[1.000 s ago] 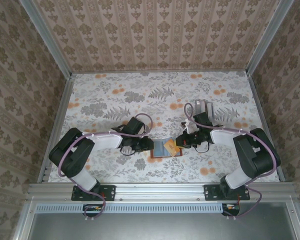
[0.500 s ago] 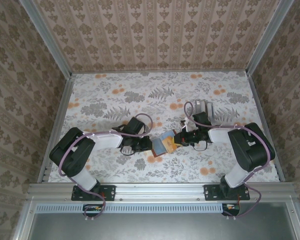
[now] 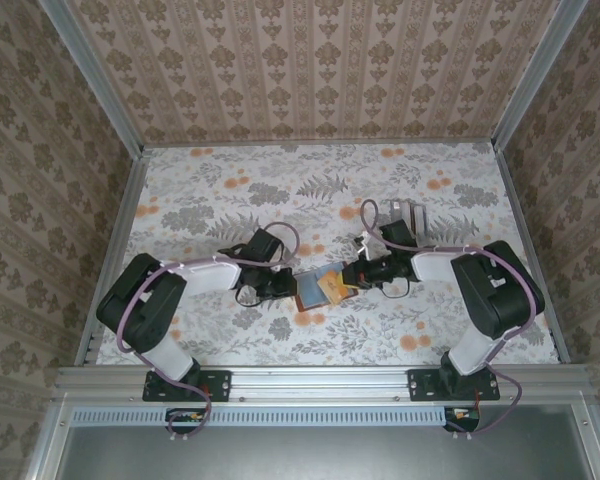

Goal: Put the credit cards into the card holder

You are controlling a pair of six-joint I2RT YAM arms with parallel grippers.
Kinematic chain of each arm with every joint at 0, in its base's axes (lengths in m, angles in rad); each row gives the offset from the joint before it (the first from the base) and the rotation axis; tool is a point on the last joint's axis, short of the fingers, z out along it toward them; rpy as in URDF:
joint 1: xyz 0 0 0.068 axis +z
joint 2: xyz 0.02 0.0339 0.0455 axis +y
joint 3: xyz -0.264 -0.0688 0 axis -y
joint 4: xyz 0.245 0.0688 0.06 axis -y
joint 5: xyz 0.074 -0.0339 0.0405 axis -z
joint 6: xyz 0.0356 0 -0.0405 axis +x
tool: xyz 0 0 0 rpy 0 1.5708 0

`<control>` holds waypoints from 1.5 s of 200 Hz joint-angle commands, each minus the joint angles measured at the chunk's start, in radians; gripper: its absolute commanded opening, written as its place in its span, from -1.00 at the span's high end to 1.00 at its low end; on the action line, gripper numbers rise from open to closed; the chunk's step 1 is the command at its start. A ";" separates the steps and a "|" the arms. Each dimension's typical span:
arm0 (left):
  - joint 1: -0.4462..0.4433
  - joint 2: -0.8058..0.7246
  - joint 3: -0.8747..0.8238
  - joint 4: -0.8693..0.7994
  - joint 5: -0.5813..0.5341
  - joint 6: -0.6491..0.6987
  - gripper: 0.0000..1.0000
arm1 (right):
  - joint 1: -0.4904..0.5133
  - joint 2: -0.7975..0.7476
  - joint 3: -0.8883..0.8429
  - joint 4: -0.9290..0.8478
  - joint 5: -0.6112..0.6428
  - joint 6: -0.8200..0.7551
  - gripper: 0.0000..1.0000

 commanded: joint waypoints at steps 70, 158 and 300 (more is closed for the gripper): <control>0.049 0.044 0.021 -0.083 -0.049 0.085 0.84 | 0.027 0.130 0.034 0.150 -0.035 0.038 1.00; 0.052 0.051 0.031 -0.103 -0.064 0.116 0.86 | 0.039 0.199 0.122 0.184 0.038 0.069 0.99; 0.066 0.036 -0.004 -0.050 -0.025 0.073 0.87 | 0.161 0.124 0.057 0.182 0.219 0.193 0.43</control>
